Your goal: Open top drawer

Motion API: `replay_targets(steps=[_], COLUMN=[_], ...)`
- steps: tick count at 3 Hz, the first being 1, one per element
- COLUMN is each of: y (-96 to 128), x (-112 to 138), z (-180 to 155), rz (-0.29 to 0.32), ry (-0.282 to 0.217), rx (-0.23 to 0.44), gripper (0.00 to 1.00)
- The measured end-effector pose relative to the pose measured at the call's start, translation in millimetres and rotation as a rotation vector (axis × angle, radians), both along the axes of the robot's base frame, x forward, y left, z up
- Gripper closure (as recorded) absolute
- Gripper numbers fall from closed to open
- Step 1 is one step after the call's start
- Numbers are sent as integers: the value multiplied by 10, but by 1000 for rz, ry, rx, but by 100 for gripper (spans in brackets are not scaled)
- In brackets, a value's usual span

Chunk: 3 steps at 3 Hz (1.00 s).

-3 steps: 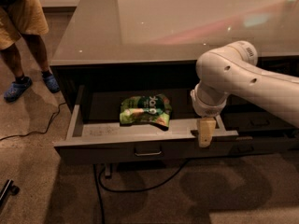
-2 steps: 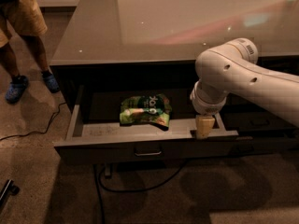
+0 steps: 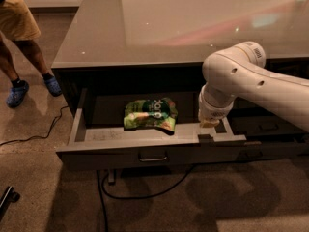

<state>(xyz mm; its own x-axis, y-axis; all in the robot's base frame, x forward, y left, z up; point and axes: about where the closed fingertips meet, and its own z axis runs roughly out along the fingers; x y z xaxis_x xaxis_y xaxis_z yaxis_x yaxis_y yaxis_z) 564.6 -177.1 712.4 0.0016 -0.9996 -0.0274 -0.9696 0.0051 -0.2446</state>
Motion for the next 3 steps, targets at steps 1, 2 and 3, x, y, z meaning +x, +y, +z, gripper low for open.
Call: replay_targets(steps=[1, 2, 3], y=[-20, -25, 21], x=[41, 84, 130], z=[-66, -134, -220], rz=[-9, -17, -8], ry=[12, 23, 35], rx=[-10, -7, 16], gripper=[89, 100, 100])
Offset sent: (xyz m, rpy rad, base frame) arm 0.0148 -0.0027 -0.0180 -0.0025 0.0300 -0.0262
